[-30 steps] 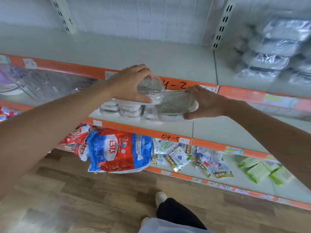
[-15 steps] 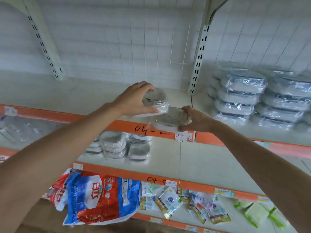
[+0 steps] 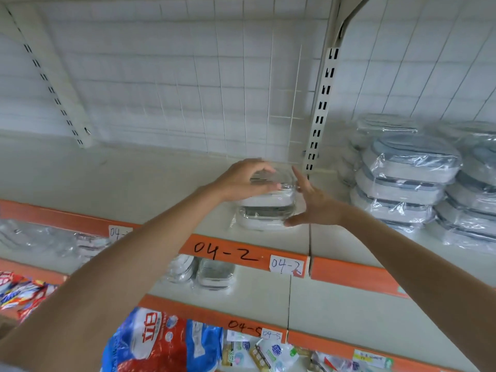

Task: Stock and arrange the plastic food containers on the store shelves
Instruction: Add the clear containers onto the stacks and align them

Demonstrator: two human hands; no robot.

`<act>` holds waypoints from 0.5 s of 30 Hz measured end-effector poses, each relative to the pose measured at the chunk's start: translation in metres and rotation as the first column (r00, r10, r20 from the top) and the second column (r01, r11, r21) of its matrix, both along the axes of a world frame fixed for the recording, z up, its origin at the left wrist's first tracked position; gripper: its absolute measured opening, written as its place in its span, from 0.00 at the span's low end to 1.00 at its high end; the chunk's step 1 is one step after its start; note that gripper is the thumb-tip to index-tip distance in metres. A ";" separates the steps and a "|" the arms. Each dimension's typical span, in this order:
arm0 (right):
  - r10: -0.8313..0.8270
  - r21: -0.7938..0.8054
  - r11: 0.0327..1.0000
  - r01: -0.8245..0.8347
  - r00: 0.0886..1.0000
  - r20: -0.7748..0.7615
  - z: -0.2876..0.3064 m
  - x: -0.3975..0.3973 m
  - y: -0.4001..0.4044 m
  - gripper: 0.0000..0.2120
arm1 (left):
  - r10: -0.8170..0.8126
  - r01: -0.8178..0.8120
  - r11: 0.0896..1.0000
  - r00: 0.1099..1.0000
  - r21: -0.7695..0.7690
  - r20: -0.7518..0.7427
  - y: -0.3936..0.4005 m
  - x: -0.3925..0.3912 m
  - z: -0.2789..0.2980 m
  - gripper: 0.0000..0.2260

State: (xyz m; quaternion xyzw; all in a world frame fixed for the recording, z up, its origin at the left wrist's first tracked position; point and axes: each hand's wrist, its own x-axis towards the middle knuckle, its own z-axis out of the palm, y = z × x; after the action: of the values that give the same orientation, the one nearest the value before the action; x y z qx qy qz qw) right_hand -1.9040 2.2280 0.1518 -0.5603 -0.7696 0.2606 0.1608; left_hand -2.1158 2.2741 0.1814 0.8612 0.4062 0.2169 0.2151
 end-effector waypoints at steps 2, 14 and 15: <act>0.018 -0.013 1.000 -0.018 1.000 0.003 0.010 0.004 0.003 0.60 | 0.043 -0.034 0.995 0.994 -0.089 0.096 0.009 -0.010 0.003 0.15; 0.107 0.078 0.988 -0.134 0.954 0.282 0.048 -0.026 0.005 0.35 | 0.051 -0.067 0.989 0.991 -0.129 -0.121 0.005 -0.036 -0.023 0.54; 0.099 0.085 0.987 -0.134 0.939 0.330 0.049 -0.029 0.006 0.34 | 0.050 -0.064 0.993 0.990 -0.100 -0.132 0.007 -0.033 -0.024 0.54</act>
State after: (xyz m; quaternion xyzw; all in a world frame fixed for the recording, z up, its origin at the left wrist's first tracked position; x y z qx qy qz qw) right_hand -1.9329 2.2343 0.2013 -0.5395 -0.8302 0.1328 0.0457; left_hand -2.1493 2.2808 0.1579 0.8491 0.4545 0.1453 0.2267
